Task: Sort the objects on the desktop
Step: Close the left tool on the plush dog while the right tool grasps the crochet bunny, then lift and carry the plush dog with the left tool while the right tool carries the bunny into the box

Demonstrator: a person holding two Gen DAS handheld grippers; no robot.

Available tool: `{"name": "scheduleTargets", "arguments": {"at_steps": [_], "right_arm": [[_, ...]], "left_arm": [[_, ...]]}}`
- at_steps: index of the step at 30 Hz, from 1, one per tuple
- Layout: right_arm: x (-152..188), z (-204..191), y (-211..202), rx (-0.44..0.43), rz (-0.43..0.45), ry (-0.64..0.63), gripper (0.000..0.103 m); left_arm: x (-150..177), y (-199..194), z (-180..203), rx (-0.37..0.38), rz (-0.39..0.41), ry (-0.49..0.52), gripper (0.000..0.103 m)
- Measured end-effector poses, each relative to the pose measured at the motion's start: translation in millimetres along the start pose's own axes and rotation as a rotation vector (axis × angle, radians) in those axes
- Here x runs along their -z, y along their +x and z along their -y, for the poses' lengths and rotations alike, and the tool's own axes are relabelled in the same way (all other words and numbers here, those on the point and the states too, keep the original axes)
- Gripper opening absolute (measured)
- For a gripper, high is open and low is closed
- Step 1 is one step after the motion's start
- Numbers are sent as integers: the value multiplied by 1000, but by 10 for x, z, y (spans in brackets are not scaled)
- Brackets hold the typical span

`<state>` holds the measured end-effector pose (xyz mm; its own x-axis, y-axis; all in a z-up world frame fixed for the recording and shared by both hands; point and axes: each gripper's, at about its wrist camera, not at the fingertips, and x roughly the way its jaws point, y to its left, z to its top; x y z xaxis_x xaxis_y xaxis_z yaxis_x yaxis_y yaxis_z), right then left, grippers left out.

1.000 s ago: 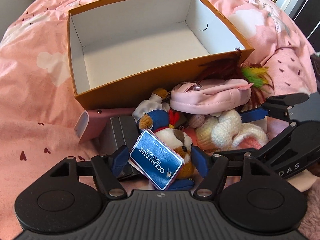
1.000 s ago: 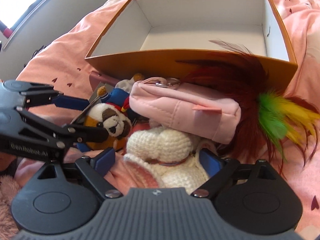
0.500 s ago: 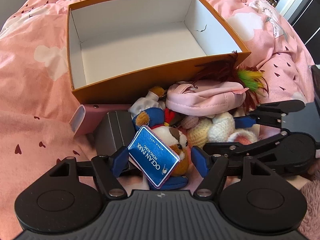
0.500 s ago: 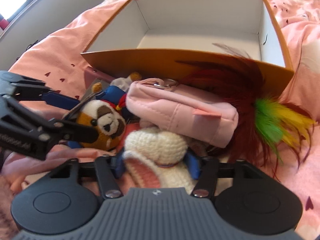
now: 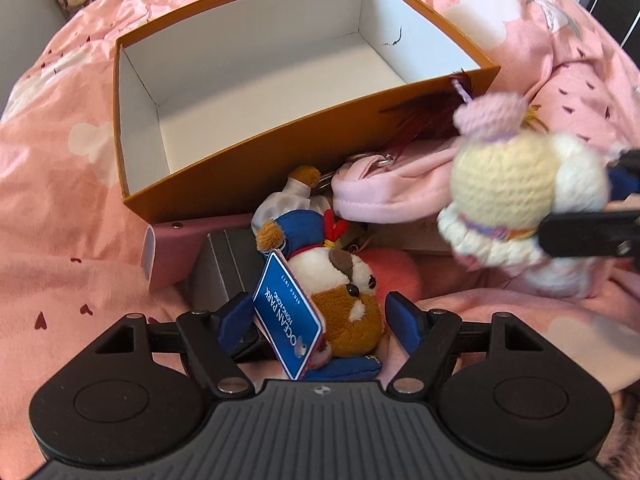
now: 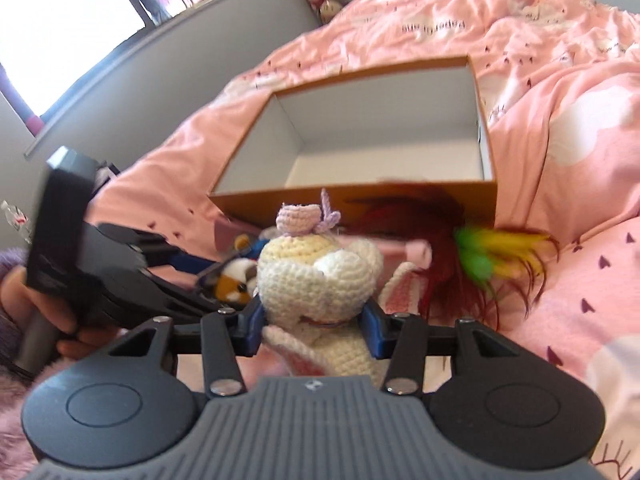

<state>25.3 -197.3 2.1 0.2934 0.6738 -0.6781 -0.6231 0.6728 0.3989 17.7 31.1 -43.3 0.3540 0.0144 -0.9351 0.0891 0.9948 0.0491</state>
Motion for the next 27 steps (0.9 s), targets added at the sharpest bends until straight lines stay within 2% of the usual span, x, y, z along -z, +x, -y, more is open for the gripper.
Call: {"name": "scheduleTargets", "arguments": {"at_steps": [2, 4, 5, 6, 11, 17, 22, 27], "right_arm": [[-28, -6, -33, -3, 15, 1, 50], [-45, 5, -41, -6, 21, 10, 50], [-52, 10, -35, -6, 22, 13, 50], [-66, 3, -3, -3, 22, 16, 50], [-72, 24, 5, 5, 24, 30, 50], [-77, 69, -6, 24, 33, 45, 50], [-112, 98, -47, 23, 52, 58, 50], [-210, 68, -131, -3, 88, 50, 50]], "left_arm": [[5, 10, 40, -25, 5, 12, 84], [16, 10, 60, -42, 14, 18, 78], [23, 3, 66, -41, 20, 23, 70], [27, -8, 55, -7, 24, 18, 58], [26, -39, -85, 55, 30, -62, 54], [16, -258, -183, 105, 83, -111, 52], [-37, -542, -262, 144, 151, -145, 52], [-88, -872, -255, 145, 254, -134, 52]]}}
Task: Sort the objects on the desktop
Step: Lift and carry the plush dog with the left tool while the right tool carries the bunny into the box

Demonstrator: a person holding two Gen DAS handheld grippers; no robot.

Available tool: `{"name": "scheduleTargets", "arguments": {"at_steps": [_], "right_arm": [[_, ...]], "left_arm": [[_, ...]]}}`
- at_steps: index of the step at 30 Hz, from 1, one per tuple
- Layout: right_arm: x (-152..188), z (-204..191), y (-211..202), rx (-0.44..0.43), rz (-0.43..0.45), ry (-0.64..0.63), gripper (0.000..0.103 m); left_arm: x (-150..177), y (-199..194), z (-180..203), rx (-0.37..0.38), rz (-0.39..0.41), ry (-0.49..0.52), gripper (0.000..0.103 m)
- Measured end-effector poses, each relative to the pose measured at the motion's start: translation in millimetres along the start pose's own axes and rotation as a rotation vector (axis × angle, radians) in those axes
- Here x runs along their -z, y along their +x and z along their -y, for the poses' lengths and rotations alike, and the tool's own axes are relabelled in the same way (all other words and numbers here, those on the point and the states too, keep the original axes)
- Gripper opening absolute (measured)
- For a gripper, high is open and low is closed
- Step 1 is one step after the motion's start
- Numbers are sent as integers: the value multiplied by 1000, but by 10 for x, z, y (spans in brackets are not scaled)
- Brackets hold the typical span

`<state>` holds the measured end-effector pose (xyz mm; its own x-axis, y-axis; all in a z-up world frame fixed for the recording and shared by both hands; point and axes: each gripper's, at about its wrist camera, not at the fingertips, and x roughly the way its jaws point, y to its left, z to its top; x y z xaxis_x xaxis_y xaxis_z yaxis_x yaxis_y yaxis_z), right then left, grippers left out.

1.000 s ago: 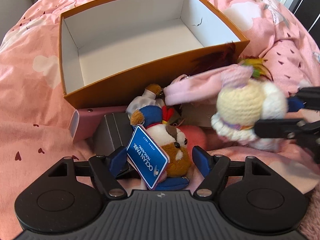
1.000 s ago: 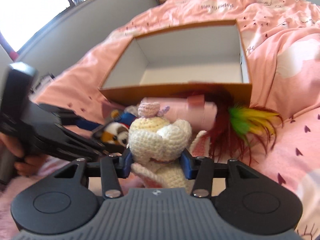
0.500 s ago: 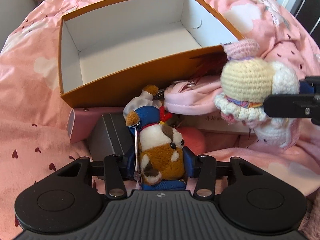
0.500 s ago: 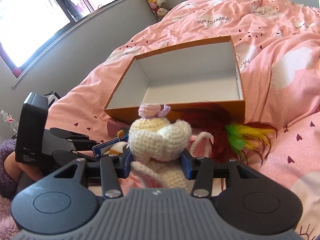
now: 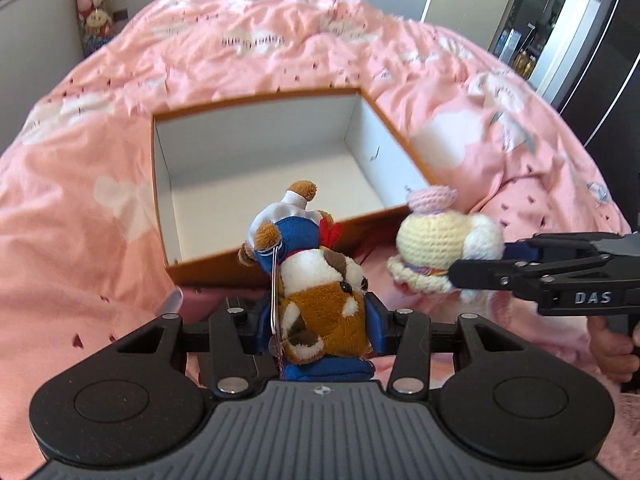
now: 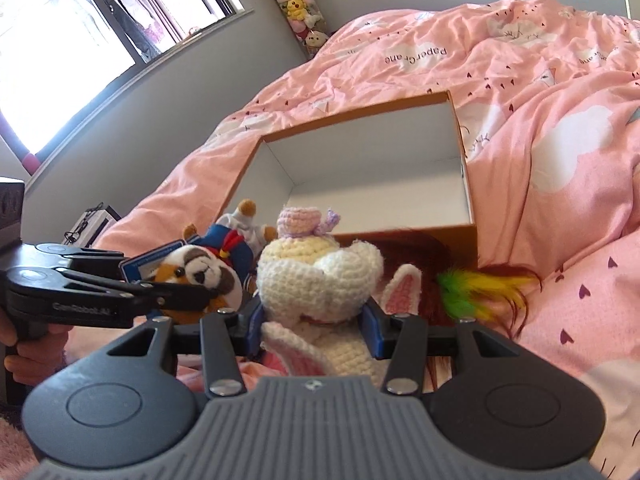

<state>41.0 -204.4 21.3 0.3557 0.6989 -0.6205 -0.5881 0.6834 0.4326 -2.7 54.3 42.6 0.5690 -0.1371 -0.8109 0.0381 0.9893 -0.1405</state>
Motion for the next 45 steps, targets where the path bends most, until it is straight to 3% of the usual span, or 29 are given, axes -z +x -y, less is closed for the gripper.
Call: {"name": "scheduleTargets", "arguments": {"at_steps": [11, 17, 26, 30, 35, 41, 45], "right_arm": [[-586, -88, 21, -72, 91, -27, 50], [-925, -26, 363, -123, 78, 41, 50], [-1058, 240, 1224, -35, -55, 158, 50], [-1054, 367, 1496, -15, -106, 250, 51], [-973, 490, 1766, -64, -184, 390, 51], [-851, 549, 2085, -89, -277, 505, 51], [-788, 539, 2215, -88, -310, 546, 52]], "left_arm": [[-412, -366, -109, 2, 229, -12, 52], [-673, -171, -268, 4, 268, -41, 52], [-766, 591, -703, 1, 100, -135, 52], [-729, 815, -734, -63, 65, -95, 52], [-667, 1007, -720, -104, 5, -39, 52], [-621, 1199, -708, -204, -89, 33, 53], [-585, 1294, -667, -226, -158, 95, 54]]}}
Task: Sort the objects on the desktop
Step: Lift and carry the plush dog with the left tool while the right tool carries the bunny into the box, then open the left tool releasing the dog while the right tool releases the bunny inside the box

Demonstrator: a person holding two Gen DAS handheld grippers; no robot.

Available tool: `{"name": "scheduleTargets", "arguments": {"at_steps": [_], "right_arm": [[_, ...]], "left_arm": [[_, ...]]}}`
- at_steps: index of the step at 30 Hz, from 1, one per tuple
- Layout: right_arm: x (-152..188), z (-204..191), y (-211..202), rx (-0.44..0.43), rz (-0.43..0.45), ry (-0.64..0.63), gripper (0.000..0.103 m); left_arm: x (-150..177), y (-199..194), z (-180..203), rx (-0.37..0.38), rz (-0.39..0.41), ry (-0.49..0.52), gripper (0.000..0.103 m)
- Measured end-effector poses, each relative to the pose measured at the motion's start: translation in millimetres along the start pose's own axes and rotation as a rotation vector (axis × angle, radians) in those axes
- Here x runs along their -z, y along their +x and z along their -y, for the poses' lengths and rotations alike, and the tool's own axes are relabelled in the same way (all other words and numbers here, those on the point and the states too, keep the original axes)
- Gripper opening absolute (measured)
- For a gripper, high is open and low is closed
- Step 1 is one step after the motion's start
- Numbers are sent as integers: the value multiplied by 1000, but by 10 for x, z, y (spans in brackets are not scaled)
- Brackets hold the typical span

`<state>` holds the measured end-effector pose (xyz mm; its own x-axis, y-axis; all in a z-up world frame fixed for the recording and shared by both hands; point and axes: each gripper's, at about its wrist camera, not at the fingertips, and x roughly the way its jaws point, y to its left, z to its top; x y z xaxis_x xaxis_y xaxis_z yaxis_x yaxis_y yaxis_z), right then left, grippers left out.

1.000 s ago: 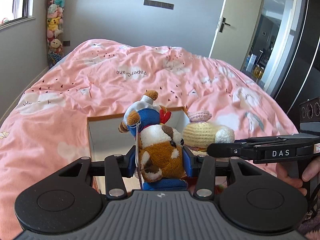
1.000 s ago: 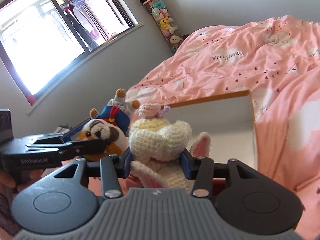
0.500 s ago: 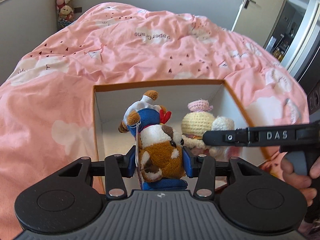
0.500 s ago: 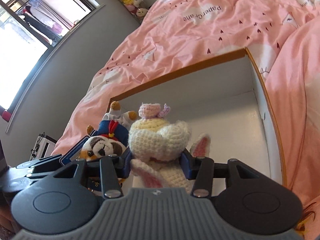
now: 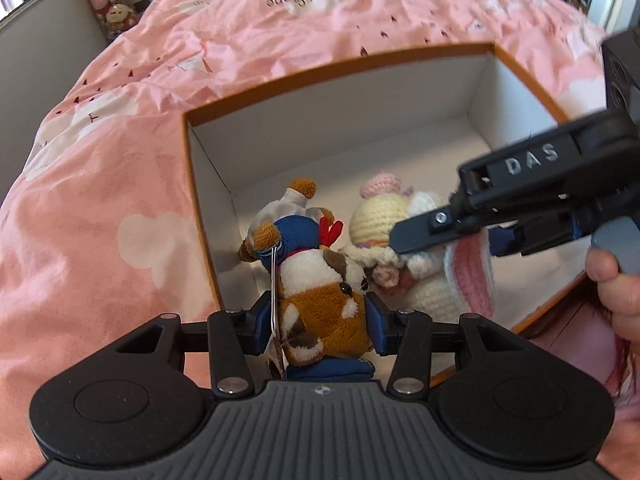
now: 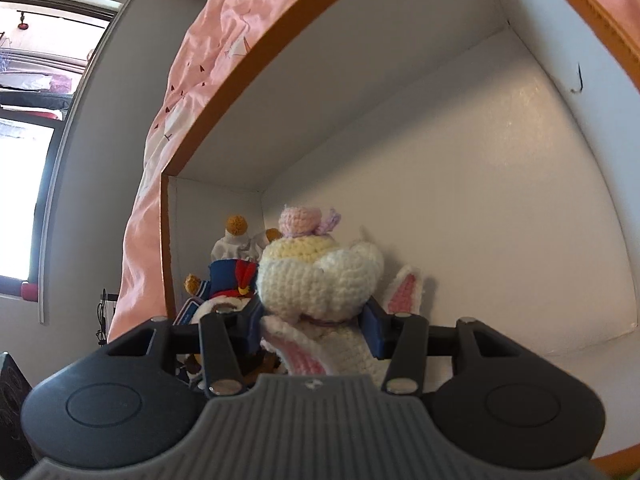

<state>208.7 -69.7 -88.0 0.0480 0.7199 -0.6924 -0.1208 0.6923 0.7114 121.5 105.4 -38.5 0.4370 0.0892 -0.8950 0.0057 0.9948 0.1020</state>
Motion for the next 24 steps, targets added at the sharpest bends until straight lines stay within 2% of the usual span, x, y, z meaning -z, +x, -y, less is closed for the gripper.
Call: {"name": "scheduleTargets", "arguments": {"at_steps": [6, 10, 15, 20, 24], "right_arm": [[18, 24, 102, 10, -18, 45, 53], [37, 45, 99, 16, -13, 88, 53], [57, -39, 149, 31, -33, 77, 59], [117, -195, 161, 88, -37, -4, 61], [211, -435, 74, 155, 9, -156, 66]], "left_arm": [[-20, 76, 58, 20, -83, 40, 58], [-1, 61, 58, 41, -99, 58, 62], [26, -10, 1, 85, -108, 45, 62], [73, -161, -95, 103, -75, 10, 62], [72, -314, -204, 90, -5, -37, 60]]}}
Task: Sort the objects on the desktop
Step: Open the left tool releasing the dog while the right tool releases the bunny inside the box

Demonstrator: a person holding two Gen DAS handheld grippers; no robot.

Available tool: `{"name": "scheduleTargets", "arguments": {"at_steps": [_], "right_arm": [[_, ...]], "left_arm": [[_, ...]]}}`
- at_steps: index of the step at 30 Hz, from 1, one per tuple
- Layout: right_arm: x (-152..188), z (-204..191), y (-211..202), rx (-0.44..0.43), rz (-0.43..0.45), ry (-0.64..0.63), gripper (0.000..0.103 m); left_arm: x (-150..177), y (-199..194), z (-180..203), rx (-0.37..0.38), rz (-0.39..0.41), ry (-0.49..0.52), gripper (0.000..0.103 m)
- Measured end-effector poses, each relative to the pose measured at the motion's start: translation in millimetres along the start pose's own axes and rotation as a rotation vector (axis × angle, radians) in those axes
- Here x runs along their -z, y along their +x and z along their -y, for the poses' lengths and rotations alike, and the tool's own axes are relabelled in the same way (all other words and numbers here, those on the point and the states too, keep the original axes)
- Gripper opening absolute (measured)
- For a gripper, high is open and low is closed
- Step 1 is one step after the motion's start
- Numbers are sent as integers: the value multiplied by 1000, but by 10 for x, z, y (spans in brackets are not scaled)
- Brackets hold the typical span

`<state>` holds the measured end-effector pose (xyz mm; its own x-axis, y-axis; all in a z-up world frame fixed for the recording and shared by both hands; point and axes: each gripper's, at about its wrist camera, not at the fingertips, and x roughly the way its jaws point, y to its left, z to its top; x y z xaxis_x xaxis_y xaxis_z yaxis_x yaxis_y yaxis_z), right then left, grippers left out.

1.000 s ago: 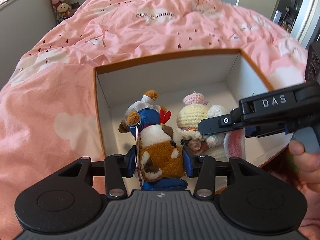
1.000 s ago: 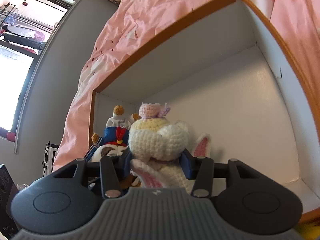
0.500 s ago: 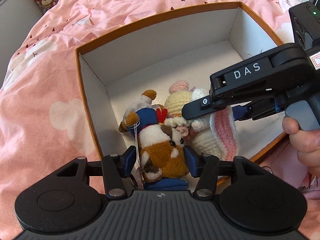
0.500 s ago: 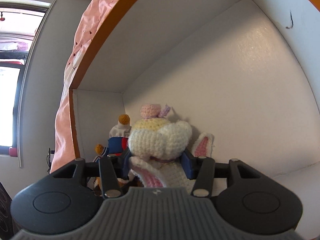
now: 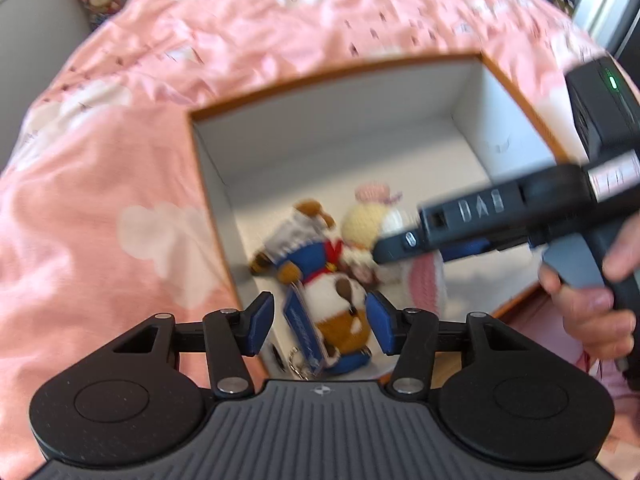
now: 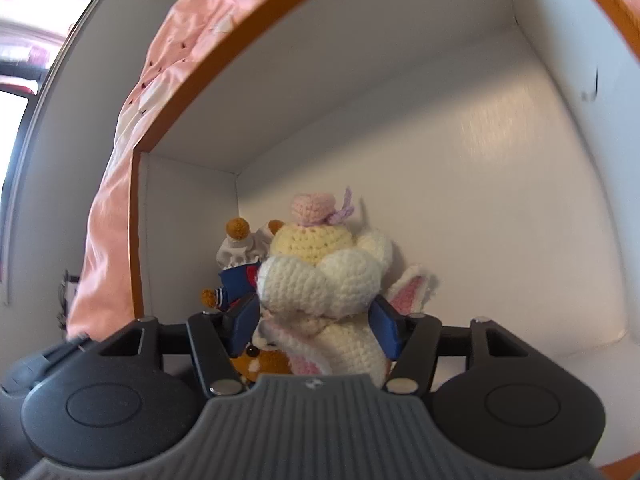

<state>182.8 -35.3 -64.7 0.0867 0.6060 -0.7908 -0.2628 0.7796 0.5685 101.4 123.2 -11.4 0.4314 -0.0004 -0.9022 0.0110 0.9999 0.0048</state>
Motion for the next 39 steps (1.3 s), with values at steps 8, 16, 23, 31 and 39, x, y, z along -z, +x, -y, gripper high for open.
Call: {"name": "scheduleTargets", "arguments": {"at_steps": [8, 16, 23, 31, 39], "right_arm": [[140, -257, 52, 166, 37, -341, 69], [55, 7, 214, 119, -15, -264, 51], [93, 111, 173, -33, -59, -155, 44], [124, 118, 166, 0, -55, -160, 48], [207, 48, -59, 6, -3, -227, 55]], "left_arm": [[-46, -173, -254, -31, 87, -113, 41], [49, -122, -375, 0, 77, -176, 32], [75, -121, -390, 1, 85, -179, 28], [87, -124, -382, -5, 92, -179, 28], [106, -325, -303, -23, 163, -168, 28]]}}
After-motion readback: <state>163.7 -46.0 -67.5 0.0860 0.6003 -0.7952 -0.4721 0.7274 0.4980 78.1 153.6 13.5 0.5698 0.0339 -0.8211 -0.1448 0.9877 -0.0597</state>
